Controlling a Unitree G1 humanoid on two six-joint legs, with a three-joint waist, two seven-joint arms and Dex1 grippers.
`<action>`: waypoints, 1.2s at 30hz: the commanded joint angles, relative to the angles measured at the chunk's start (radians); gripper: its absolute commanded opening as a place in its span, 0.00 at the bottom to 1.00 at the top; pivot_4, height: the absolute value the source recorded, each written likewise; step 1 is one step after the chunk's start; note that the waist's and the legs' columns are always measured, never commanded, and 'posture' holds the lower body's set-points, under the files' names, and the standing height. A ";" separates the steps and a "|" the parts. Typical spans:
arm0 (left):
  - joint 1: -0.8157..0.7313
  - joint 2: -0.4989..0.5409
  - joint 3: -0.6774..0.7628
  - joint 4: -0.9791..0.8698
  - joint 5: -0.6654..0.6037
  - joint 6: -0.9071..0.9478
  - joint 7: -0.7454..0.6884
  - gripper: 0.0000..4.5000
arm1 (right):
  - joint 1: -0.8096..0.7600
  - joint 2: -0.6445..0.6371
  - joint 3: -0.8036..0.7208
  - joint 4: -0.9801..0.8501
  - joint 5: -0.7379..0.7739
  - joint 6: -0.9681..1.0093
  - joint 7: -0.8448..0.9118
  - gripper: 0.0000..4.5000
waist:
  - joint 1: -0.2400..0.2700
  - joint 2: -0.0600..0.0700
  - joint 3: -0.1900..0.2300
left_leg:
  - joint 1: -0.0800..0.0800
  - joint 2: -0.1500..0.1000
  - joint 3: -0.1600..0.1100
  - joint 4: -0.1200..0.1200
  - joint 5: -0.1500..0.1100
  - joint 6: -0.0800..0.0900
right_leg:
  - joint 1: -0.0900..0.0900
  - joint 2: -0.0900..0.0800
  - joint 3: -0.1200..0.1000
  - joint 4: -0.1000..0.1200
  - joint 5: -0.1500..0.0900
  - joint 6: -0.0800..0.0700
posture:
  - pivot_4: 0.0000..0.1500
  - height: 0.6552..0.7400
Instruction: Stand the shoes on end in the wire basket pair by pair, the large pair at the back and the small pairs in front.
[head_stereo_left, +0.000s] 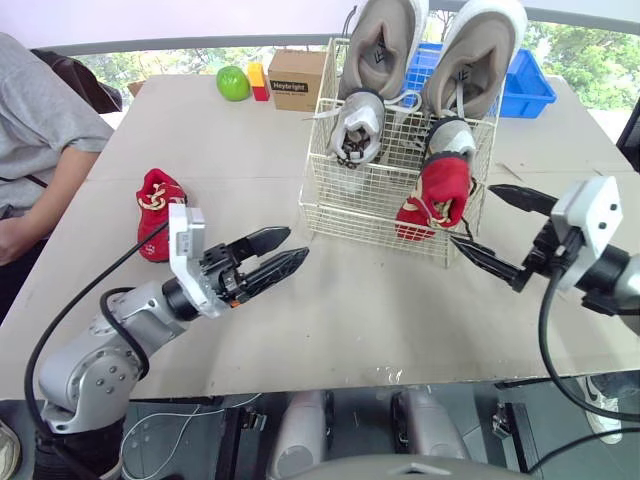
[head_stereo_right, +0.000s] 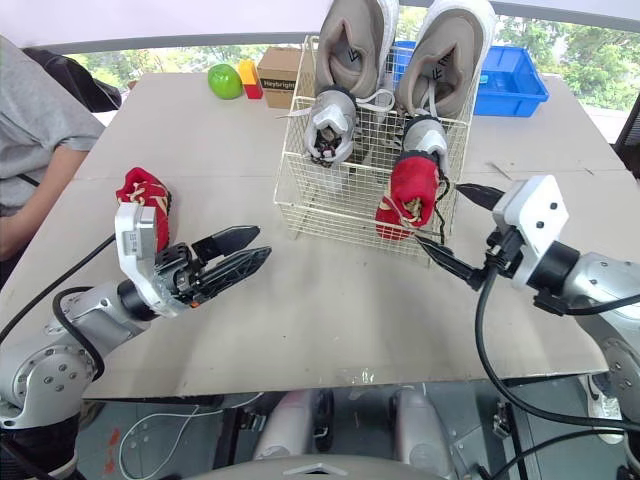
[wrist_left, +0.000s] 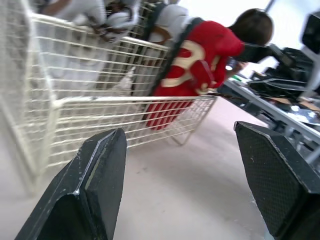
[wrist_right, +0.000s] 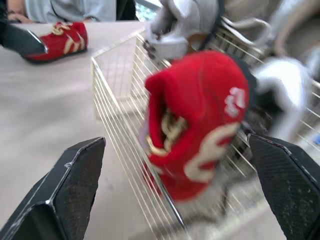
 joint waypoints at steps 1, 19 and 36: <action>0.035 -0.032 0.068 -0.010 0.017 -0.044 0.060 0.83 | 0.028 -0.014 -0.062 -0.054 0.091 -0.028 0.065 0.98 | -0.001 0.000 0.000 | 0.000 0.000 0.000 0.000 0.000 0.000 | 0.000 0.000 0.000 0.000 0.000 0.000 | 1.00 1.00; -0.107 0.222 0.318 0.453 0.142 0.272 0.386 0.83 | -0.054 0.062 0.217 -0.099 0.222 -0.104 0.149 0.98 | 0.027 -0.008 -0.003 | 0.000 -0.001 0.000 -0.002 -0.003 -0.005 | -0.001 -0.012 -0.010 -0.001 0.001 -0.001 | 1.00 1.00; -0.971 0.341 -0.298 1.760 0.845 -0.165 -0.187 0.72 | 0.033 0.011 0.139 -0.198 0.257 -0.092 0.061 1.00 | 0.024 -0.011 -0.003 | -0.002 -0.002 0.009 -0.008 0.000 -0.001 | -0.003 -0.013 -0.023 -0.006 0.002 0.001 | 1.00 1.00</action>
